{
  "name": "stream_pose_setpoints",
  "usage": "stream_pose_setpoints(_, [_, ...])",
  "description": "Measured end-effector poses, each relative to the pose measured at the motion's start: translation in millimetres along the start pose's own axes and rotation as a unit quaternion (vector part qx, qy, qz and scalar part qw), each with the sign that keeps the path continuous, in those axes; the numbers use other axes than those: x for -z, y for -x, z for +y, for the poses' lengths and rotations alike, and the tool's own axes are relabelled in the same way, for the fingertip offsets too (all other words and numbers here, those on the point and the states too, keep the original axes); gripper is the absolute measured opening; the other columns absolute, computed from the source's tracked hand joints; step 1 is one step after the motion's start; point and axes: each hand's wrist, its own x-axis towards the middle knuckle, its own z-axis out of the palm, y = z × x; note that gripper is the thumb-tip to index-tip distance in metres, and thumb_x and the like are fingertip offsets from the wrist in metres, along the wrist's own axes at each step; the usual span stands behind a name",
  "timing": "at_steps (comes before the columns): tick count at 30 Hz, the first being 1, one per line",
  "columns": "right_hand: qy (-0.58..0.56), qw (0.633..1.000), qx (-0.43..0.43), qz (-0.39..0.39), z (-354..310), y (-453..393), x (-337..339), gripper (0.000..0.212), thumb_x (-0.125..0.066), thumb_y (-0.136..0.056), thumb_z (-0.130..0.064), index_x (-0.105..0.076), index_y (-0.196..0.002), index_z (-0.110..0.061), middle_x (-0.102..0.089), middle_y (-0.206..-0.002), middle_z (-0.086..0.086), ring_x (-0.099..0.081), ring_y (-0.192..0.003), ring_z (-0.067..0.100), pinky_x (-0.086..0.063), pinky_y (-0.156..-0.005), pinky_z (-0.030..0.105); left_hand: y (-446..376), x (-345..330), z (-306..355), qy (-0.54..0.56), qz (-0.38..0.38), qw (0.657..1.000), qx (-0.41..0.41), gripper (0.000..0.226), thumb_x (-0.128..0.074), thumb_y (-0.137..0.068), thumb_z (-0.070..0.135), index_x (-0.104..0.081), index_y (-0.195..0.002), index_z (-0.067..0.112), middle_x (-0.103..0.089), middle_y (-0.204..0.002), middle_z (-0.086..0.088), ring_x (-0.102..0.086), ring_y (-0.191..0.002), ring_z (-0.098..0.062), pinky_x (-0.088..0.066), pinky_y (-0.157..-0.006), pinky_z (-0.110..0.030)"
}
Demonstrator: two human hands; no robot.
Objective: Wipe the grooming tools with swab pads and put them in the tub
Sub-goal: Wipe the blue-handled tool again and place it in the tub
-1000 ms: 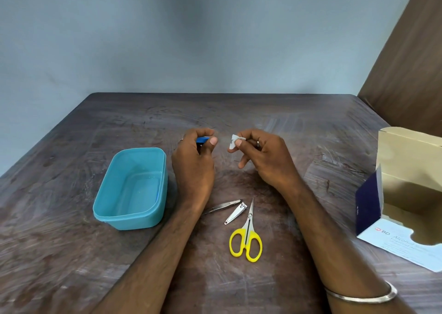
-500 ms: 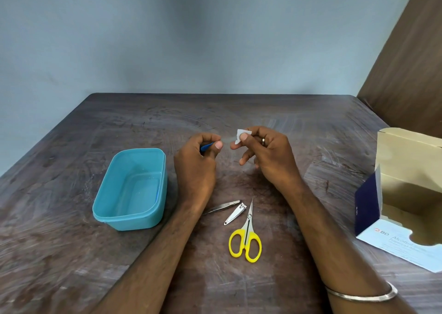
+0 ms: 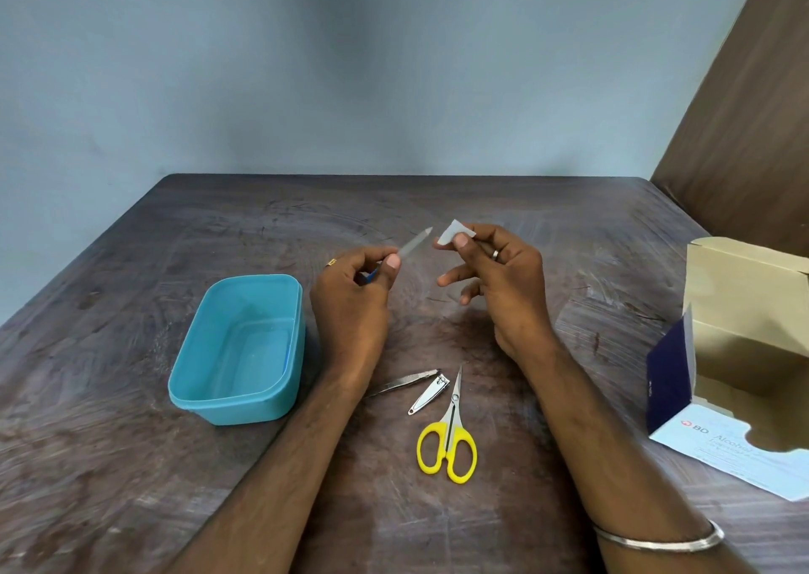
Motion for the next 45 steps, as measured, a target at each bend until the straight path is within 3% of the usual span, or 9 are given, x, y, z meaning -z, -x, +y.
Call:
stream_pose_setpoints(4, [0.001, 1.000, -0.027, -0.015, 1, 1, -2, 0.011, -0.065, -0.095, -0.012, -0.069, -0.104, -0.008, -0.079, -0.095, 0.007, -0.069, -0.057, 0.019, -0.040, -0.042, 0.025, -1, -2, 1, 0.135, -0.003, 0.987, 0.092, 0.013, -0.075, -0.083, 0.013, -0.076, -0.091, 0.023, -0.072, -0.077, 0.008, -0.061, -0.065, 0.003, -0.047, -0.057, -0.015])
stream_pose_setpoints(7, [0.039, 0.997, -0.034, -0.062, 3, 3, -7, 0.009, -0.066, -0.095, -0.011, -0.072, -0.101, -0.011, -0.079, -0.091, 0.006, -0.067, -0.056, 0.022, -0.039, -0.039, 0.023, 0, -3, 0, 0.164, -0.024, 0.979, 0.115, 0.017, -0.074, -0.084, 0.005, -0.076, -0.095, 0.017, -0.073, -0.076, 0.002, -0.061, -0.060, 0.001, -0.049, -0.052, -0.018])
stream_pose_setpoints(11, [0.072, 0.993, -0.027, -0.085, 4, 6, -11, 0.010, -0.069, -0.093, -0.012, -0.075, -0.100, -0.015, -0.078, -0.088, 0.007, -0.065, -0.056, 0.023, -0.039, -0.039, 0.024, 1, -4, -3, 0.146, -0.048, 0.984, 0.095, 0.024, -0.072, -0.085, 0.003, -0.076, -0.108, 0.010, -0.077, -0.090, -0.003, -0.068, -0.071, -0.007, -0.054, -0.058, -0.023])
stream_pose_setpoints(18, [0.091, 0.993, -0.010, -0.074, 4, 6, -8, 0.012, -0.073, -0.090, -0.016, -0.078, -0.100, -0.014, -0.078, -0.087, 0.005, -0.063, -0.055, 0.020, -0.042, -0.041, 0.026, 4, -4, 0, 0.127, -0.047, 0.990, 0.045, 0.028, -0.075, -0.083, 0.006, -0.074, -0.098, 0.029, -0.077, -0.083, 0.002, -0.070, -0.064, -0.015, -0.061, -0.063, -0.032])
stream_pose_setpoints(26, [0.149, 0.984, 0.013, -0.101, 3, 6, -6, 0.011, -0.071, -0.091, -0.018, -0.078, -0.100, -0.013, -0.077, -0.087, 0.003, -0.061, -0.053, 0.018, -0.043, -0.042, 0.029, 6, -4, 3, 0.101, -0.077, 0.992, -0.007, 0.034, -0.064, -0.089, -0.003, -0.074, -0.107, 0.024, -0.075, -0.086, 0.014, -0.074, -0.073, -0.015, -0.062, -0.067, -0.031])
stream_pose_setpoints(31, [0.171, 0.977, 0.025, -0.129, 3, 6, -5, 0.008, -0.072, -0.091, -0.016, -0.077, -0.096, -0.014, -0.076, -0.082, 0.005, -0.059, -0.052, 0.015, -0.043, -0.043, 0.024, 7, -1, 8, 0.126, -0.068, 0.989, 0.025, 0.014, -0.069, -0.091, 0.014, -0.075, -0.104, 0.014, -0.076, -0.087, -0.004, -0.074, -0.068, -0.019, -0.060, -0.059, -0.027])
stream_pose_setpoints(34, [0.180, 0.972, 0.028, -0.151, 4, 6, -5, 0.012, -0.073, -0.088, -0.010, -0.076, -0.089, -0.021, -0.074, -0.078, -0.007, -0.058, -0.049, 0.012, -0.042, -0.045, 0.019, 6, 1, 10, 0.115, -0.067, 0.991, 0.027, 0.018, -0.071, -0.089, 0.022, -0.072, -0.103, 0.011, -0.074, -0.087, -0.004, -0.073, -0.063, -0.019, -0.060, -0.054, -0.029])
stream_pose_setpoints(40, [0.185, 0.971, 0.021, -0.149, 6, 5, -3, 0.018, -0.080, -0.083, -0.011, -0.076, -0.099, -0.019, -0.075, -0.090, 0.000, -0.059, -0.050, 0.014, -0.045, -0.046, 0.020, 3, 2, 5, 0.122, -0.053, 0.990, 0.048, 0.005, -0.071, -0.089, 0.018, -0.068, -0.092, 0.014, -0.071, -0.089, -0.008, -0.074, -0.063, -0.023, -0.061, -0.055, -0.035])
stream_pose_setpoints(45, [0.173, 0.974, 0.011, -0.143, 4, 6, -4, 0.012, -0.077, -0.086, -0.030, -0.079, -0.087, -0.018, -0.074, -0.073, 0.004, -0.058, -0.051, 0.017, -0.044, -0.047, 0.028, 2, 1, 5, 0.118, -0.042, 0.991, 0.039, 0.004, -0.070, -0.090, 0.015, -0.066, -0.090, 0.015, -0.071, -0.086, -0.012, -0.074, -0.063, -0.022, -0.061, -0.055, -0.034])
